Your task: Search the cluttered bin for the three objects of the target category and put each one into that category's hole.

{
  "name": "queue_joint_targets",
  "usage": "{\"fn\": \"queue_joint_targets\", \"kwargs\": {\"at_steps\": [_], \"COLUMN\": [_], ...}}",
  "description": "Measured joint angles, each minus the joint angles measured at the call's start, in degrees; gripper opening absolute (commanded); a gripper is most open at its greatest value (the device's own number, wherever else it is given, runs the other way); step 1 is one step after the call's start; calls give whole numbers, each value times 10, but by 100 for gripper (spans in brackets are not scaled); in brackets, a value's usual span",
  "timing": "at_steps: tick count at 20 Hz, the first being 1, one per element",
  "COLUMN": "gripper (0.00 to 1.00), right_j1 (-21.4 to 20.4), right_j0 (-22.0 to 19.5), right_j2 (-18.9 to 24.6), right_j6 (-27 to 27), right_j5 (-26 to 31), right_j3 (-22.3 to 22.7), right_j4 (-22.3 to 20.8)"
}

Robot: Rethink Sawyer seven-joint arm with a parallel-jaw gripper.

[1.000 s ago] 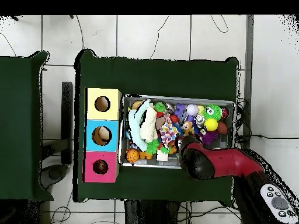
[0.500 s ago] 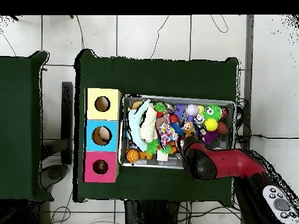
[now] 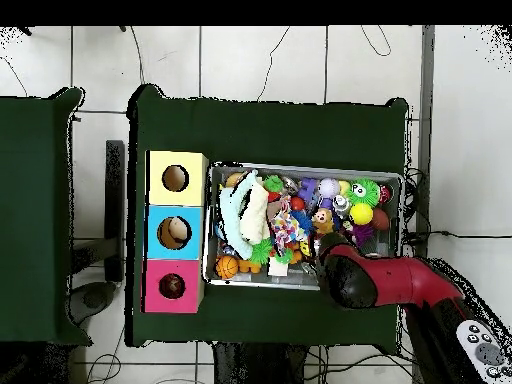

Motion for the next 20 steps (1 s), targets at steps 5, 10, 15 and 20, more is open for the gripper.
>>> {"fn": "queue_joint_targets", "kwargs": {"at_steps": [5,10,15,20], "gripper": [100,100,100,100], "right_j1": [-11,-20,-6,14], "right_j0": [-8,-9,-9,-7], "right_j2": [1,2,4,7], "right_j6": [0,0,0,0], "right_j5": [0,-1,-24,-59], "right_j3": [0,-3,-6,-6], "right_j4": [0,0,0,0]}}
